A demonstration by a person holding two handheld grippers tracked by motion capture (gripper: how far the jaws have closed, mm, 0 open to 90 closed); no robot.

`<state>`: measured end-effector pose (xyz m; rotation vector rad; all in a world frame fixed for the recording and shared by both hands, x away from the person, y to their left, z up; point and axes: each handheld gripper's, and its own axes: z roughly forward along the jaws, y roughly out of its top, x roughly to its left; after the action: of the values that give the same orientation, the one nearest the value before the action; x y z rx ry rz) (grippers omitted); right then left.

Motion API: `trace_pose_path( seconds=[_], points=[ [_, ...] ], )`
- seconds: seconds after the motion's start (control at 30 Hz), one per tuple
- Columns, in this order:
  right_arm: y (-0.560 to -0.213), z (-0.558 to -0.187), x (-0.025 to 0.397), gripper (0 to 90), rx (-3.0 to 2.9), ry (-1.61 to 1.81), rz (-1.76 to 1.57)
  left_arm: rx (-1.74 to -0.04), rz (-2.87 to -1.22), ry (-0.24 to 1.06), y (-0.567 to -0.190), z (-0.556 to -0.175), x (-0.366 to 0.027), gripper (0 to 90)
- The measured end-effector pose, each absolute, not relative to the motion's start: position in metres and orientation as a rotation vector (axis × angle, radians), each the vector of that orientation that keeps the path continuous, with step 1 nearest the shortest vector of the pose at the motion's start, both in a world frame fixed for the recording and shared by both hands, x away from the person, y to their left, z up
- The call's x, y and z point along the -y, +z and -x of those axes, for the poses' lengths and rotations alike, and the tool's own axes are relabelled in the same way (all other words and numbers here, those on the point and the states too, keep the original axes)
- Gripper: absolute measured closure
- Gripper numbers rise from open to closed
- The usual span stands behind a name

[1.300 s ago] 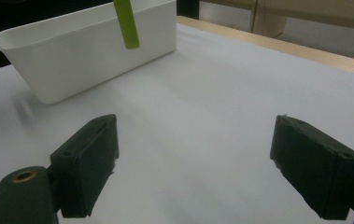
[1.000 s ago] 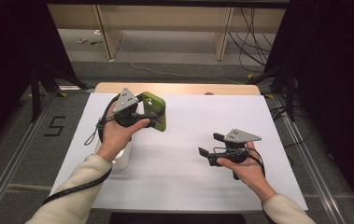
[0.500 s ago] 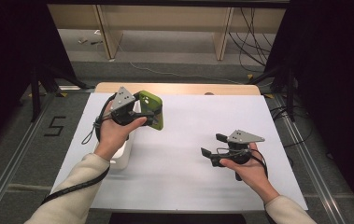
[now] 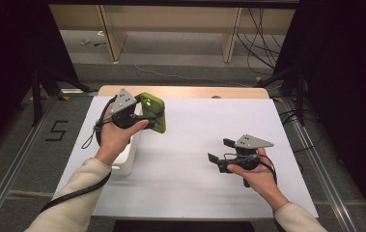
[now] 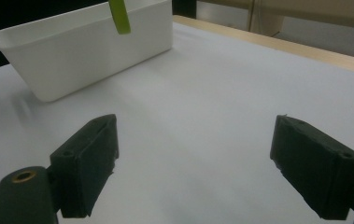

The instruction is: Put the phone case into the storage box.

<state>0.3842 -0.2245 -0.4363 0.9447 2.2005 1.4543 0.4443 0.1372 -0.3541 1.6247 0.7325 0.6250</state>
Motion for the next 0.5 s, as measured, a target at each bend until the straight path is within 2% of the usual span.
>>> trace_pose_path(
  seconds=[0.5],
  points=[
    [-0.4368,-0.3842,0.2249,16.5,-2.199,1.452,-0.949,-0.746,-1.628,0.640,-0.3540,-0.4466,-0.1434,17.2]
  ],
)
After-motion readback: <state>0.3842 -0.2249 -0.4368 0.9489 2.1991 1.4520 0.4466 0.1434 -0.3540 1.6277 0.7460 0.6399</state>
